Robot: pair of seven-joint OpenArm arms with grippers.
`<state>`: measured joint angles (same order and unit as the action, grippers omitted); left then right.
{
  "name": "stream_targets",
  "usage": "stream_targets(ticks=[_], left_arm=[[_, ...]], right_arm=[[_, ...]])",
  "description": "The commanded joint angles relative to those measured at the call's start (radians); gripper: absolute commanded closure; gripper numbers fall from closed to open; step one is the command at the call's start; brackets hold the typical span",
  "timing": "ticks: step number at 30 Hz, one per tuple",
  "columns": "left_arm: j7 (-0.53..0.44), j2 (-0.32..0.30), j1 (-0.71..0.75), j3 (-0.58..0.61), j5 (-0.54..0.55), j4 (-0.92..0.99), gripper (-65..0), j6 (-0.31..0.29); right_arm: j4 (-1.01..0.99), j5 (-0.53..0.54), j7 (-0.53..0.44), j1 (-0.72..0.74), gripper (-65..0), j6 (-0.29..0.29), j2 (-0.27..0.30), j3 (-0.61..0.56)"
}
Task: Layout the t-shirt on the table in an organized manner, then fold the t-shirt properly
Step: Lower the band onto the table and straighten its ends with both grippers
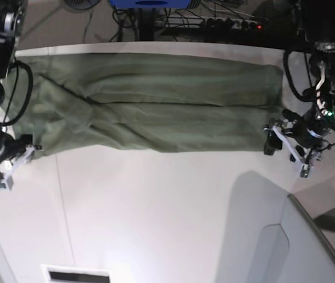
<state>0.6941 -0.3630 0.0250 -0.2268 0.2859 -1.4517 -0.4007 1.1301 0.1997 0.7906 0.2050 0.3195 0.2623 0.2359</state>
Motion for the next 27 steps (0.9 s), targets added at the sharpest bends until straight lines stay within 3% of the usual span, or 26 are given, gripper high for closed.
stream_targets(ticks=[1, 4, 5, 17, 19, 24, 27], left_arm=[[-0.011, -0.012, -0.021, -0.006, 0.002, 0.029, -32.9, 0.000], [-0.017, 0.006, -0.049, -0.013, 0.002, 0.119, -1.3, 0.000], [-0.026, 0.006, -0.063, -0.007, 0.002, 0.134, 0.0, 0.000], [-0.225, 0.009, -0.110, -0.003, 0.002, 0.397, 0.0, 0.000], [-0.255, 0.009, -0.116, 0.023, 0.002, 0.438, 0.0, 0.000], [-0.293, 0.008, -0.129, 0.083, 0.002, 0.486, 0.0, 0.001], [-0.293, 0.008, -0.129, 0.083, 0.002, 0.489, 0.0, 0.001]], right_arm=[[-0.049, 0.010, -0.046, 0.061, -29.0, -0.001, 0.030, 0.001], [-0.192, 0.010, -0.135, 0.121, -29.0, -0.007, 0.053, 0.003], [-0.213, 0.010, -0.155, 0.130, -28.8, -0.009, 0.059, 0.001], [-0.302, 0.008, -0.176, 0.181, -28.1, -0.009, 0.075, -0.003], [-0.304, 0.008, -0.176, 0.181, -22.7, -0.009, 0.075, -0.003], [-0.304, 0.008, -0.176, 0.182, 0.0, -0.009, 0.071, 0.003], [-0.304, 0.008, -0.178, 0.182, -0.3, -0.010, 0.073, 0.004]])
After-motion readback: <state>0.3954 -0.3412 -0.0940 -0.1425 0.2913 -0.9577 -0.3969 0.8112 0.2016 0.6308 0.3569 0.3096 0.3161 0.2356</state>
